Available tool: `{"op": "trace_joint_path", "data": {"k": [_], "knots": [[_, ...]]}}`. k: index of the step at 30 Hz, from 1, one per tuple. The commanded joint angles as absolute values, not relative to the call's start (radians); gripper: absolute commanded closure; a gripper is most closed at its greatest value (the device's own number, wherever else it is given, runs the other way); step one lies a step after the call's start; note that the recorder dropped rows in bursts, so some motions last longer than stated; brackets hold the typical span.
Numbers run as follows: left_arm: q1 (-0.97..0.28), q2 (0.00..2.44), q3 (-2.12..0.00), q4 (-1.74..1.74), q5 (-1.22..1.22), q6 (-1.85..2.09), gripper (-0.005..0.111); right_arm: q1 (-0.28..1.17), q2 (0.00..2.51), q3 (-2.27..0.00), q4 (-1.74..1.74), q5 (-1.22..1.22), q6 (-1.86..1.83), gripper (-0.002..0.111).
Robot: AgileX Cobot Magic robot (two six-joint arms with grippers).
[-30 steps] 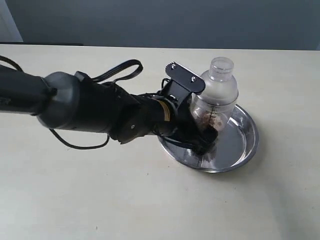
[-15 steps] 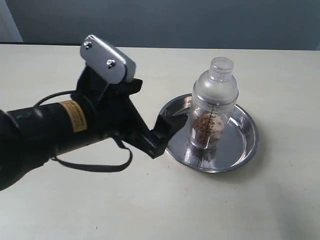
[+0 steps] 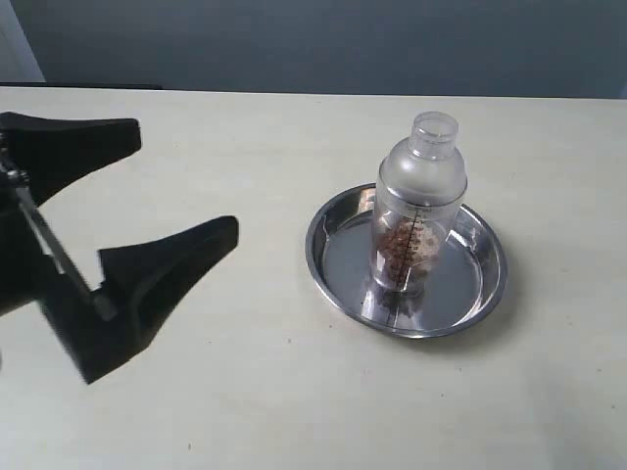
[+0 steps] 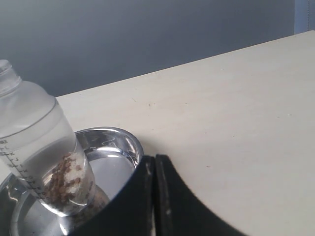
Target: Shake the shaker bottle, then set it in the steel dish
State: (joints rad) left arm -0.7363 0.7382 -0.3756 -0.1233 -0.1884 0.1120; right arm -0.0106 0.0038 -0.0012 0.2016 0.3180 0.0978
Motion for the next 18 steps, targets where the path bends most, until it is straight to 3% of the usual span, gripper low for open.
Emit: {"op": "trace_joint_path", "data": {"k": [1,9,18], "knots": [[-0.737,0.611,-0.369,-0.106,0.0,0.116,0.003,-0.009,0.0,0.0,0.201,0.308,0.092,0.109],[-0.737,0.52,-0.369,-0.106,0.178,0.098,0.003,-0.009,0.0,0.0,0.201,0.308,0.092,0.109],[-0.737,0.513,-0.369,-0.05,0.172,0.091,0.003,-0.009,0.0,0.0,0.201,0.308,0.092,0.109]]}}
